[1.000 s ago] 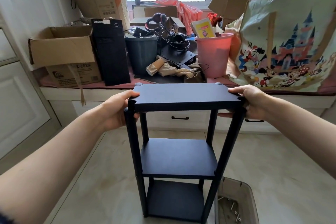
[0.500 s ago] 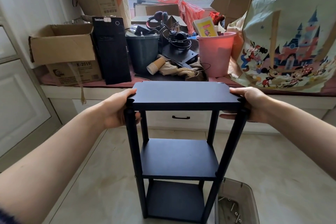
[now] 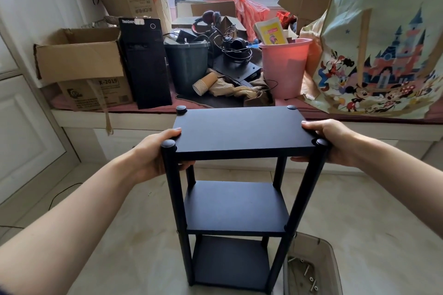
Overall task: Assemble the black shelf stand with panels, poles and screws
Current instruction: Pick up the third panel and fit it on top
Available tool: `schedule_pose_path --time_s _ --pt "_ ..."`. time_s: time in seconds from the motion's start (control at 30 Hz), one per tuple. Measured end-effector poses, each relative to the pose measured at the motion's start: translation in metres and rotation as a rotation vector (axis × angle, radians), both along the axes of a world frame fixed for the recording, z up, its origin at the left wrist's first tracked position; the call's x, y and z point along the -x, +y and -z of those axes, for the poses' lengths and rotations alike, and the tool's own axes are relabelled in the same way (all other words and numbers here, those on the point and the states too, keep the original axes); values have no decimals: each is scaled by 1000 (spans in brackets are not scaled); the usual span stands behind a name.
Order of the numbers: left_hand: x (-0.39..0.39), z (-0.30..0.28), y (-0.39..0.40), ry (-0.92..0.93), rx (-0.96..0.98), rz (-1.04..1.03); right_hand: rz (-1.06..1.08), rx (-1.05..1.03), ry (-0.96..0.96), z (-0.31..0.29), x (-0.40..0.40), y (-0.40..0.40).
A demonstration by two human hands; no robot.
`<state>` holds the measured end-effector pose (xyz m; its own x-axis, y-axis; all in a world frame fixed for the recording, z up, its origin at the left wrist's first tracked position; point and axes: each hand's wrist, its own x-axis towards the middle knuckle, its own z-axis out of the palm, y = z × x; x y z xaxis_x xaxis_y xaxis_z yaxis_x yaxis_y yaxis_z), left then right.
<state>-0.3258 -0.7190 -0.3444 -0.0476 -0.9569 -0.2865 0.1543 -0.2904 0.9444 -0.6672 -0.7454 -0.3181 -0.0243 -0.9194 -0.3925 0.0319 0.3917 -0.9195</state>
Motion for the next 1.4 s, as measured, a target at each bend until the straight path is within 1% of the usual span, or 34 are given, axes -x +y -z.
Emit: schedule_pose_path --time_s 0.13,0.33,0.53,0.67,0.83,1.0,1.17,1.3,1.4 --pt "3 0 -1 54 7 -20 -12 -18 -7 -2 3 -3" --pt "5 -2 -2 56 4 -75 -58 0 -3 -5 6 -4" --pt "6 -3 -3 69 -12 -93 -111 -16 52 -10 10 -8" --pt "6 -4 -5 74 -9 -97 -144 -25 154 -15 9 -16" --pt "6 -4 -5 68 -6 -100 -82 20 288 -17 -2 -28" --pt "6 -3 -5 84 -10 -89 -89 25 175 -16 -4 -34" --pt "8 -4 -4 113 -6 -97 -61 30 189 -14 -2 -36" --pt "12 -2 -4 133 9 -125 -48 56 79 -10 -1 -37" --pt "15 -1 -5 133 12 -161 -56 54 65 -9 0 -37"
